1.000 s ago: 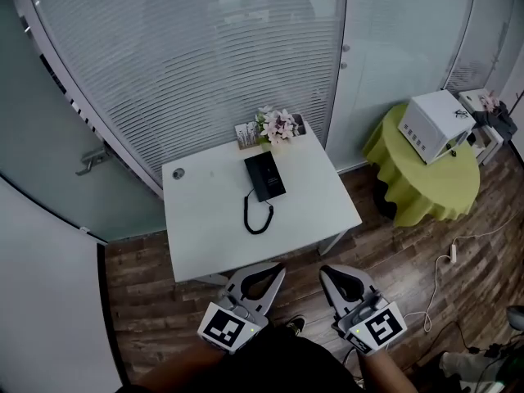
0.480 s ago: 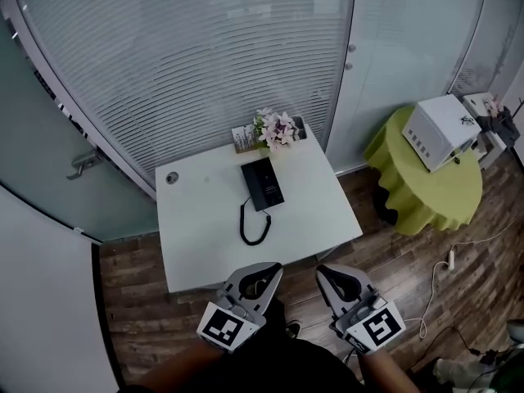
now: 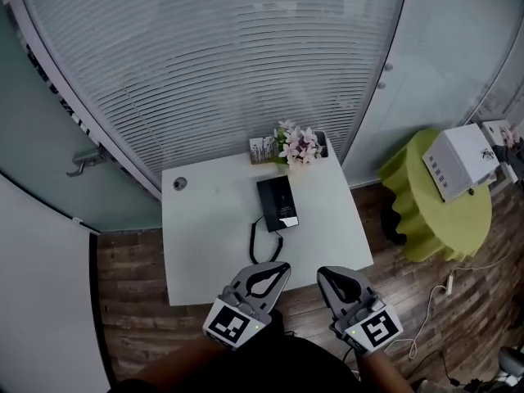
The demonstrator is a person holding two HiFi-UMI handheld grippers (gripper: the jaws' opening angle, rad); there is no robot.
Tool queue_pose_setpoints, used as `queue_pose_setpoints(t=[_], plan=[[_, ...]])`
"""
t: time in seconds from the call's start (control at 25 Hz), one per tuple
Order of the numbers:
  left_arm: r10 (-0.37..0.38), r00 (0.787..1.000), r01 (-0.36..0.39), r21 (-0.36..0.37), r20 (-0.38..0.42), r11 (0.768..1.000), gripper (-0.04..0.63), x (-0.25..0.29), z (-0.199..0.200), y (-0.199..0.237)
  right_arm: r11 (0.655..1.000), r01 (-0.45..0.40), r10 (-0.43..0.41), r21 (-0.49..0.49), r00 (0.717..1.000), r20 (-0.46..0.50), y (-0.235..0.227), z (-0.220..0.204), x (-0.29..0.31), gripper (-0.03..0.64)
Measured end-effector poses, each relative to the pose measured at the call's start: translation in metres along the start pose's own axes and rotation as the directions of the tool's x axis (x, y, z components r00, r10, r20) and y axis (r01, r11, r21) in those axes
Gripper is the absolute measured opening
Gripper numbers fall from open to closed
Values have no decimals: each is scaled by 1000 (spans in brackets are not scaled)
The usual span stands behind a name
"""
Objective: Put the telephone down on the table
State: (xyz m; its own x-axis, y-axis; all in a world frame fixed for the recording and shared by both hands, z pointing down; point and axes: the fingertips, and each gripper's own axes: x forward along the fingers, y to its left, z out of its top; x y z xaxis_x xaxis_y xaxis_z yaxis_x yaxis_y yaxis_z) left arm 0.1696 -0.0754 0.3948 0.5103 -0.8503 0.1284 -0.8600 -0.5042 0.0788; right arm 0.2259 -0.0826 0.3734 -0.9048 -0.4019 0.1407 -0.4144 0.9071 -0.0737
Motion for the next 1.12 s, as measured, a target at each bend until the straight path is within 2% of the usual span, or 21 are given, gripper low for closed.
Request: queue_pose_setpoints(t=[0.16, 0.32, 0.68, 1.0, 1.12], plan=[[17, 1000, -17, -14, -1, 1000, 9, 11, -2, 33, 1000, -22, 22, 2, 1000, -23, -13, 0, 33, 23], [11, 999, -10, 28, -43, 1000, 9, 19, 2, 63, 1000, -26, 26, 10, 999, -45, -24, 0, 62, 23], [60, 996, -60, 1, -68, 998, 9, 34, -9, 109, 999, -48, 49, 11, 996, -77, -46, -6, 99, 23], [188, 978, -193, -46, -95, 980, 9, 55, -17, 138, 993, -120, 120, 12, 986, -114, -86, -20, 123, 23], [253, 957, -266, -74, -142, 961, 9, 63, -37, 152, 986, -166, 162, -11, 975, -152, -99, -33, 137, 23]])
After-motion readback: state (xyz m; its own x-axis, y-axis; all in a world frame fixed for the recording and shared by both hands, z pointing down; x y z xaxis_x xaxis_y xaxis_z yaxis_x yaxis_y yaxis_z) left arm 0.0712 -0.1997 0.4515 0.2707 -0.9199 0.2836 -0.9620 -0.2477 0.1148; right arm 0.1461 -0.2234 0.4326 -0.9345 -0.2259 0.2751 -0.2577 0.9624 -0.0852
